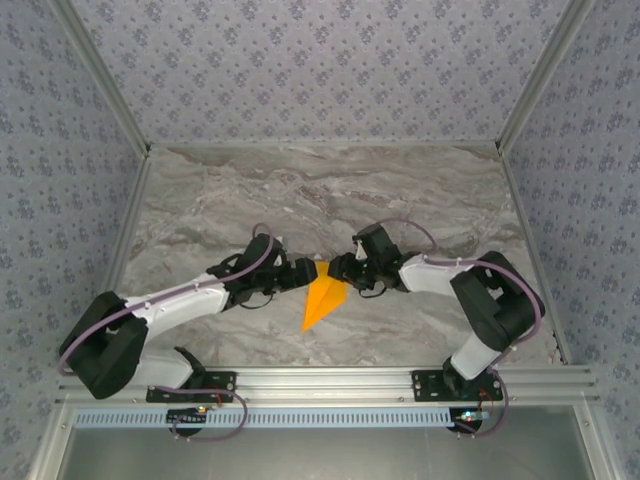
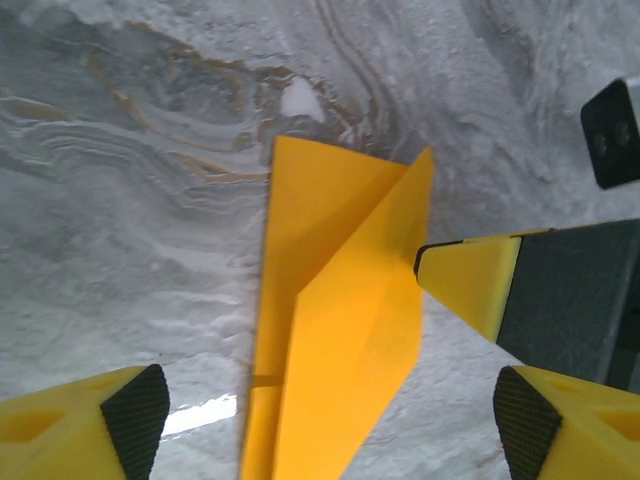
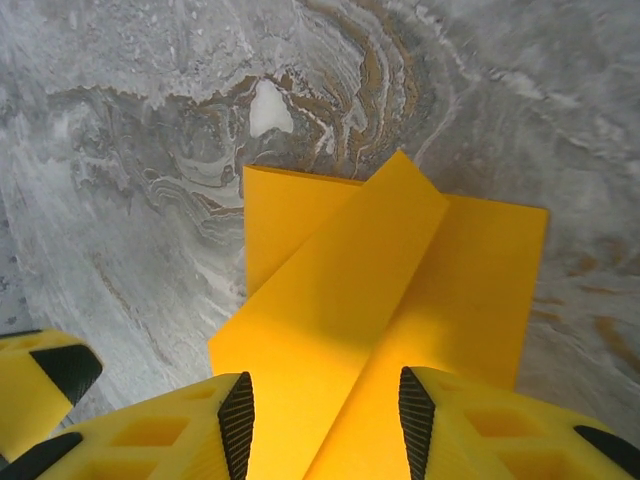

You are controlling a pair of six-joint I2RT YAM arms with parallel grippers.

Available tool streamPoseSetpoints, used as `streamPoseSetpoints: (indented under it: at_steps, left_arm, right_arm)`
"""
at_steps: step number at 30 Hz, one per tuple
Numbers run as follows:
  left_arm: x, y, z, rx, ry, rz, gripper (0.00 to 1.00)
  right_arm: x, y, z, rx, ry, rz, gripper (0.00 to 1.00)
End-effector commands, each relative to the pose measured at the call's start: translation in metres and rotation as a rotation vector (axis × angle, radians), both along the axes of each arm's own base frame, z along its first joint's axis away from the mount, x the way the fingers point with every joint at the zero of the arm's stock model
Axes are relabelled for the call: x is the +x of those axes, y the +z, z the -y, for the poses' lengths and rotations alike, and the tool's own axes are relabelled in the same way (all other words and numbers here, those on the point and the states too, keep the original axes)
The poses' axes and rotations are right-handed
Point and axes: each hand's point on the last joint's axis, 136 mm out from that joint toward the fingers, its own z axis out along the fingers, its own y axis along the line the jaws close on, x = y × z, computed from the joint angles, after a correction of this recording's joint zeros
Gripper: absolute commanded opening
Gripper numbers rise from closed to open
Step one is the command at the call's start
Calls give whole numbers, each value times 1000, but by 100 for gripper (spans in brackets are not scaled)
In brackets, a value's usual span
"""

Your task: Fold a paper plane with a square sheet of paper (pick it up from the middle)

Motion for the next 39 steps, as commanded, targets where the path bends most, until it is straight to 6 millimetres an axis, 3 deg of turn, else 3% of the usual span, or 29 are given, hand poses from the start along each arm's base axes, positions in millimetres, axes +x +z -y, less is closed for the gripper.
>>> streamPoseSetpoints:
  at_steps: [1, 14, 23, 27, 32, 39]
  left_arm:
    - [3, 4, -16, 60, 30, 36, 92]
    - [3, -2, -37, 41, 90, -16, 99]
    - [5, -2, -40, -17, 89, -45, 99]
    - [4, 0, -39, -50, 86, -62, 99]
    - [4, 9, -35, -135, 77, -89, 99]
    - [1, 44, -12, -353, -17, -109, 99]
  right_arm:
    - [8, 2, -13, 22, -17, 3, 45]
    - [-6, 7, -44, 119, 42, 3, 35]
    - [-20, -5, -49, 125, 30, -6, 31]
    - [-19, -6, -49, 130, 26, 0, 19]
    - [-6, 20, -51, 206, 35, 61, 7]
    - [27, 99, -39, 431, 55, 164, 5]
